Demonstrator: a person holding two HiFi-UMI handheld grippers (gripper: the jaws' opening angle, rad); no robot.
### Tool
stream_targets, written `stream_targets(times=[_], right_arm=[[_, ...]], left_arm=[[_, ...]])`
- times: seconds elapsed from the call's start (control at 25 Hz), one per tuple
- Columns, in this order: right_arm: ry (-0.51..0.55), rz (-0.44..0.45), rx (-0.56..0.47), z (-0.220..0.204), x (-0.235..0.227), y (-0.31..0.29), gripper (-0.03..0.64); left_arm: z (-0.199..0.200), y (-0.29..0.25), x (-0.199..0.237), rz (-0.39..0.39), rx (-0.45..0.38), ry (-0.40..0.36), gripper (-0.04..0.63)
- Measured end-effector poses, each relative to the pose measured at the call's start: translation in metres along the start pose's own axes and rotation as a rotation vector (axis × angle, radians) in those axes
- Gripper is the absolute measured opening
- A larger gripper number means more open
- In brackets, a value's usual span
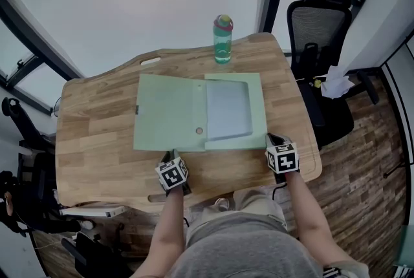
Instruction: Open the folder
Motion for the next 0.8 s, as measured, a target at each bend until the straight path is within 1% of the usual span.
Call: stream_targets(times=[0.16, 0.24, 0.36, 0.64, 0.8], right_arm=[[-0.003, 0.001, -0.001, -0.001, 0.0009, 0.0002, 0.0], [-0.004, 0.001, -0.002, -0.0005, 0.0012, 0.0011, 0.0], [-0.007, 0.001, -0.001, -0.0004, 0.0009, 0.0012, 0.0], [-0.009, -0.002, 0.001, 0.0003, 0.0009, -0.0001, 0.0], [-0.009, -0.005, 0.002, 0.0002, 0.0014, 0.0006, 0.0]], left_arm=[[-0.0017, -0.0034, 0.0018, 0.01, 0.023, 0.02, 0.106], [-0.001, -0.0035, 0.0014, 0.02, 0.029, 0.007, 0.109], [-0.0001, -0.0046, -0.001, 0.041, 0.032, -0.038, 0.106], [0.0011, -0.0067, -0.0008, 0.026, 0.035, -0.032, 0.103], [0.0021, -0.0027, -0.0004, 0.034, 0.039, -0.034, 0.103]])
Point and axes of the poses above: the fingertips, and each gripper's own axes: y backward along the fingers, x to its left, z out of its top, the point moved 10 cm from there along y, backward along the fingers, and after that the axes turned 13 degrees about x, right-handed, at the moved point
